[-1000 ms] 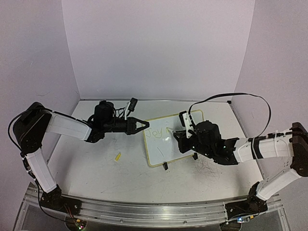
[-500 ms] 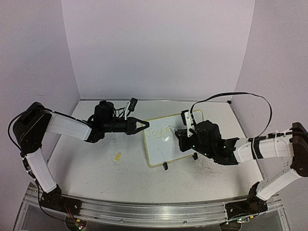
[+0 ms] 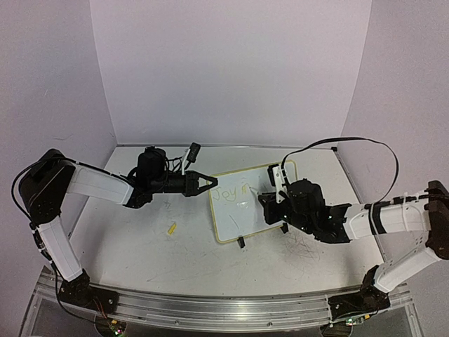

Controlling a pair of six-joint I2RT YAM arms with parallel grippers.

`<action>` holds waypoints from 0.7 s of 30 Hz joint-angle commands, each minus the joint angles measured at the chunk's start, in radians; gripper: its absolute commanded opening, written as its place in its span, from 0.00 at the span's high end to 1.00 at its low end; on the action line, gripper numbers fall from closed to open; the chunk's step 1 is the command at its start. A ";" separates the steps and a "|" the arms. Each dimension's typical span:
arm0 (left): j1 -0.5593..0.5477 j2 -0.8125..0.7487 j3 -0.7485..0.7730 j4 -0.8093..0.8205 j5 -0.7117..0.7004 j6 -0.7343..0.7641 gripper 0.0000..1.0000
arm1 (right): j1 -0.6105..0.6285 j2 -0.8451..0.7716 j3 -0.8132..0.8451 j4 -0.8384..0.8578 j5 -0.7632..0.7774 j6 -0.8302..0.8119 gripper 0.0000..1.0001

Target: Write a sentence on the whiteboard

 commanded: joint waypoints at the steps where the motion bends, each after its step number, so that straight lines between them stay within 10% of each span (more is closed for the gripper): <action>1: 0.006 -0.028 -0.007 -0.041 -0.061 0.053 1.00 | -0.007 -0.011 -0.029 -0.042 0.002 0.022 1.00; 21: 0.007 -0.034 -0.014 -0.047 -0.076 0.052 1.00 | -0.009 -0.163 -0.037 -0.027 -0.043 -0.018 1.00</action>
